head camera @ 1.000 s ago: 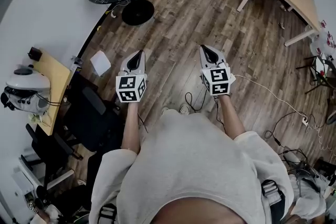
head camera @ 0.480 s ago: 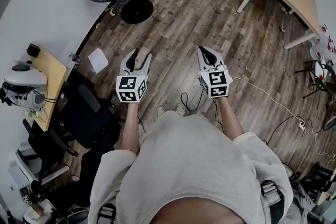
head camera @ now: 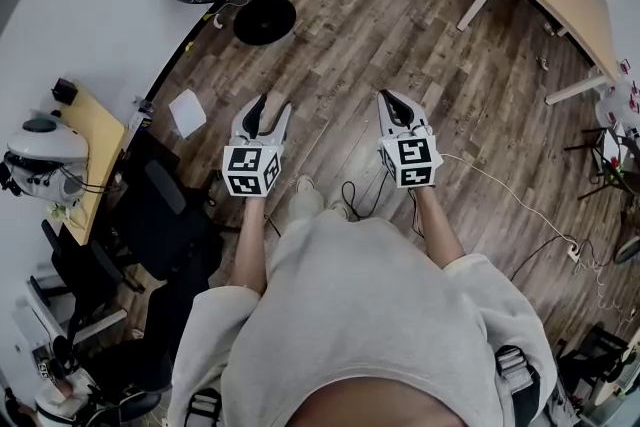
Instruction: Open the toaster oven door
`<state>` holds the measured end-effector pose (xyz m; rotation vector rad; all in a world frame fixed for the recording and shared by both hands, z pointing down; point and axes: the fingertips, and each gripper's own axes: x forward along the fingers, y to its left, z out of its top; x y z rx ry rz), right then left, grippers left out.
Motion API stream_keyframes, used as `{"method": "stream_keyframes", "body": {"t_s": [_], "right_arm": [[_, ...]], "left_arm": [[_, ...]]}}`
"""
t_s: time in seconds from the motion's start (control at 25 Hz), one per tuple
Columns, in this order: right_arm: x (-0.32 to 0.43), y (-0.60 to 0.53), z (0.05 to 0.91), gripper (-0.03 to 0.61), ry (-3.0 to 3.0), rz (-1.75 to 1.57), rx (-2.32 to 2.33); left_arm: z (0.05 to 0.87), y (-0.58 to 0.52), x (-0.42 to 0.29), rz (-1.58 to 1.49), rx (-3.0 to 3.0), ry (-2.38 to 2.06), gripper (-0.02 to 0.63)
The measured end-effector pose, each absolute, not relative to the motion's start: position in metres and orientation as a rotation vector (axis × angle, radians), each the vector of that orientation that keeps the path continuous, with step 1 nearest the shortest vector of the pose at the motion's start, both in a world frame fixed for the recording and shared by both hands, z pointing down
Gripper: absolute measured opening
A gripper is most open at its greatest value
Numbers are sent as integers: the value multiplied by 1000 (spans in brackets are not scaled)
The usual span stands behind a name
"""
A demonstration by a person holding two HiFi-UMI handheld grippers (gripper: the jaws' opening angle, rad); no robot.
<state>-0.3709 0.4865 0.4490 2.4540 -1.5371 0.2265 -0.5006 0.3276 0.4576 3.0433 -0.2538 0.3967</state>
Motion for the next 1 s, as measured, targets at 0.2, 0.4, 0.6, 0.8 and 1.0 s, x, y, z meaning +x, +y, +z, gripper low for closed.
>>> {"method": "stream_keyframes", "body": {"t_s": [0.2, 0.4, 0.6, 0.8, 1.0], "right_arm": [[-355, 475, 453, 14, -1532, 224, 2444], [-331, 464, 459, 14, -1524, 243, 2454], [-305, 439, 468, 14, -1521, 266, 2440], [-274, 405, 473, 14, -1506, 287, 2418], [-233, 362, 470, 14, -1487, 299, 2424]], "left_arm": [[465, 314, -482, 411, 3038, -250, 196], [471, 301, -455, 412, 3035, -226, 196], [483, 276, -423, 415, 3019, -205, 196], [491, 243, -386, 412, 2997, -177, 196], [491, 200, -342, 429, 2992, -137, 196]]}}
